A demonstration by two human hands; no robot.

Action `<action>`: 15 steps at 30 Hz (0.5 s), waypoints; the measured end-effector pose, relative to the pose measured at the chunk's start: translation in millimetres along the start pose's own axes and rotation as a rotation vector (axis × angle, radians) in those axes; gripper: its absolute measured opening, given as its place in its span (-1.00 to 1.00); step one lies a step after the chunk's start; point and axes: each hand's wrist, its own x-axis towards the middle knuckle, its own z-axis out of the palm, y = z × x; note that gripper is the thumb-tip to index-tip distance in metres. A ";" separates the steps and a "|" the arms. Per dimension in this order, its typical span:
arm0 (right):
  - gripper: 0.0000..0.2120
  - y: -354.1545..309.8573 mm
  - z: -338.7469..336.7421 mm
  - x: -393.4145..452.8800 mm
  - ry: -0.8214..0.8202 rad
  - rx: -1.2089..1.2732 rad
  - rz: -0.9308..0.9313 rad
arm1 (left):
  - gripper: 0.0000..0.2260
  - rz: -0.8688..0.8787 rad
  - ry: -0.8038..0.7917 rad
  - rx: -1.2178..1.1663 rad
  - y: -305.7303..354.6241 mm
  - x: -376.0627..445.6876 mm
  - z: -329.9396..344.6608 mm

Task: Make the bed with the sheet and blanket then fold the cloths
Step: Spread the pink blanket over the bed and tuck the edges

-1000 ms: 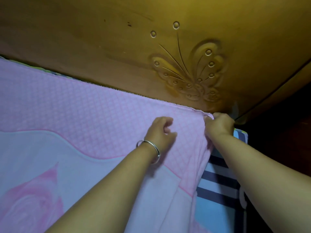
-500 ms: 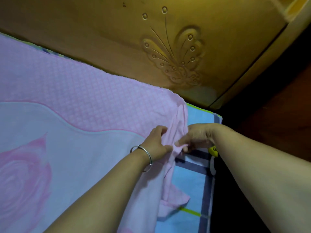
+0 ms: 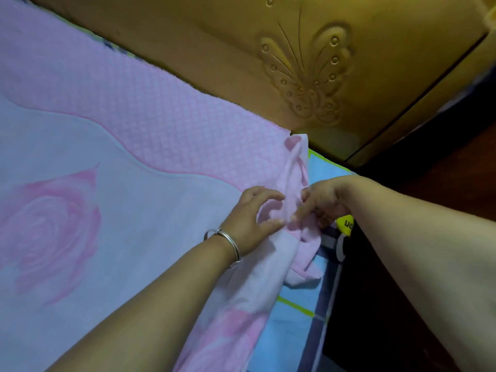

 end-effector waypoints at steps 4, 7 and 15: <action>-0.81 -7.9 10.5 2.9 0.193 -0.053 -0.051 | -0.53 -0.035 -0.130 0.111 -4.4 -28.4 7.5; -0.80 -23.4 7.8 1.3 0.469 0.341 -0.226 | -0.24 -0.146 -0.298 0.395 -10.2 -49.4 15.1; -0.61 -50.1 50.8 -34.5 0.135 -0.406 0.060 | -0.49 -0.254 0.018 0.266 -41.5 -74.8 -3.7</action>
